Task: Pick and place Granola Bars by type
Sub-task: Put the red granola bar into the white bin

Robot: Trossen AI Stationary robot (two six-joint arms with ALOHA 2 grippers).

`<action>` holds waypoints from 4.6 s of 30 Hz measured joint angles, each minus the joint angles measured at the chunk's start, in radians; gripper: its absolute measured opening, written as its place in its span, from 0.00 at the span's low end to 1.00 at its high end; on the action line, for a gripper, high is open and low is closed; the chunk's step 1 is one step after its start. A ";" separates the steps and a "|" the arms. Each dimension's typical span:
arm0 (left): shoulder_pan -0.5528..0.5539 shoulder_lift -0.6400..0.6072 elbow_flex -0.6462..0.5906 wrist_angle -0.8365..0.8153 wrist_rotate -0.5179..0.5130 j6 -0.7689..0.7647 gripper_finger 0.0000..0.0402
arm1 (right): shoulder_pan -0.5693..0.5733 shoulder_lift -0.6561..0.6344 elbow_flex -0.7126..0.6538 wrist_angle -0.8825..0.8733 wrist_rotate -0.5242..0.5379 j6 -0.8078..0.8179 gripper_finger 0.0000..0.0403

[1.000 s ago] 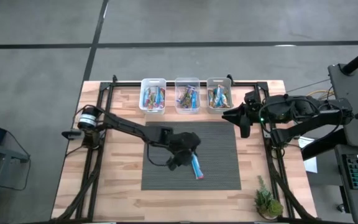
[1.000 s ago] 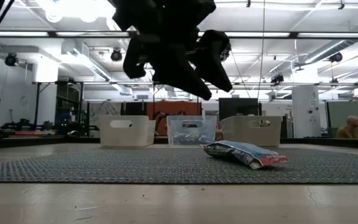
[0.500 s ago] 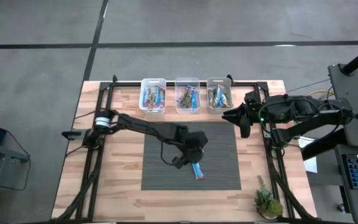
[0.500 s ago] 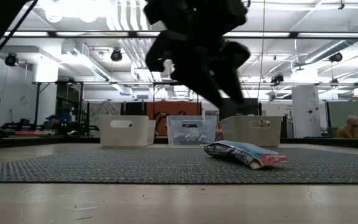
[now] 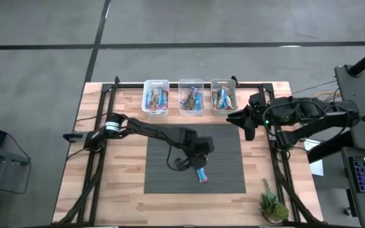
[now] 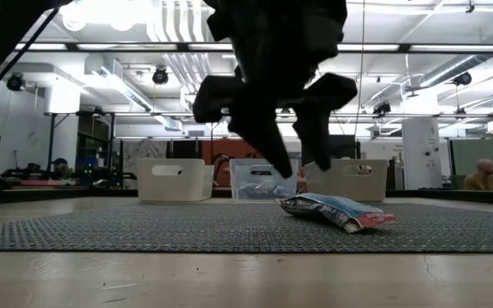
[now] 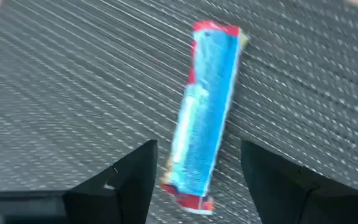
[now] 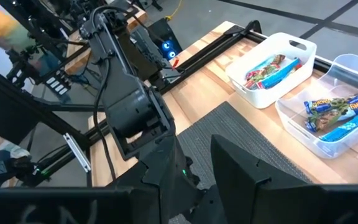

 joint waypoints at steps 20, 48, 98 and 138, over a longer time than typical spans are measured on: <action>0.000 0.024 -0.043 0.049 -0.039 0.029 0.51 | 0.000 0.000 -0.001 -0.013 0.000 -0.001 0.24; 0.002 0.022 -0.127 0.125 -0.120 0.021 0.51 | 0.000 0.000 -0.002 -0.013 0.026 -0.004 0.24; 0.005 0.024 -0.059 0.060 -0.154 -0.035 0.26 | 0.000 0.000 -0.002 -0.013 0.052 -0.023 0.24; 0.014 0.022 0.097 -0.101 -0.205 -0.054 0.17 | 0.000 0.000 -0.002 -0.012 0.052 -0.030 0.24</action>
